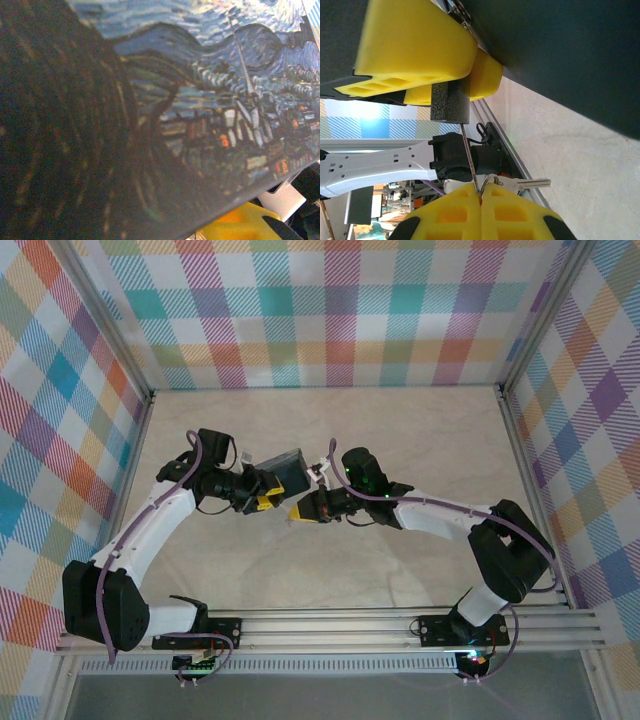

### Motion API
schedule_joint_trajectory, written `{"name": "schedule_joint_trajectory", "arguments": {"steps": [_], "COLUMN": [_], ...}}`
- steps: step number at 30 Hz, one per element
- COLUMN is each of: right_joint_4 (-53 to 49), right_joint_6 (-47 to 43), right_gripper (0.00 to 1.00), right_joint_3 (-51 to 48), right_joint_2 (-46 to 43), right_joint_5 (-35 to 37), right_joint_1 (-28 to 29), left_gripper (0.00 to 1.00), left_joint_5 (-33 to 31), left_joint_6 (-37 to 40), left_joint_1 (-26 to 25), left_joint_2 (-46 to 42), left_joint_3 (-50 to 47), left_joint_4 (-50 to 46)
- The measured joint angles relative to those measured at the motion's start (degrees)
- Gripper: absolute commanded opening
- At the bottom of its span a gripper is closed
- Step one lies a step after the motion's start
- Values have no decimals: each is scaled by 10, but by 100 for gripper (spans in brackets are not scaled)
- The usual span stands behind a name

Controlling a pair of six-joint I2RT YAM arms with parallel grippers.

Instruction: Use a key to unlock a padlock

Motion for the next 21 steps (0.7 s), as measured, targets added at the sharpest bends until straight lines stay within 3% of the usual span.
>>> {"name": "schedule_joint_trajectory", "arguments": {"steps": [21], "right_joint_4": [7], "right_joint_6": [4], "right_gripper": [0], "right_joint_3": [0], "right_joint_2": [0], "right_joint_5": [13], "right_joint_1": [0], "left_gripper": [0], "left_joint_5": [-18], "left_joint_6": [0], "left_joint_1": [1], "left_joint_2": [-6], "left_joint_3": [0], "left_joint_4": [-1]}}
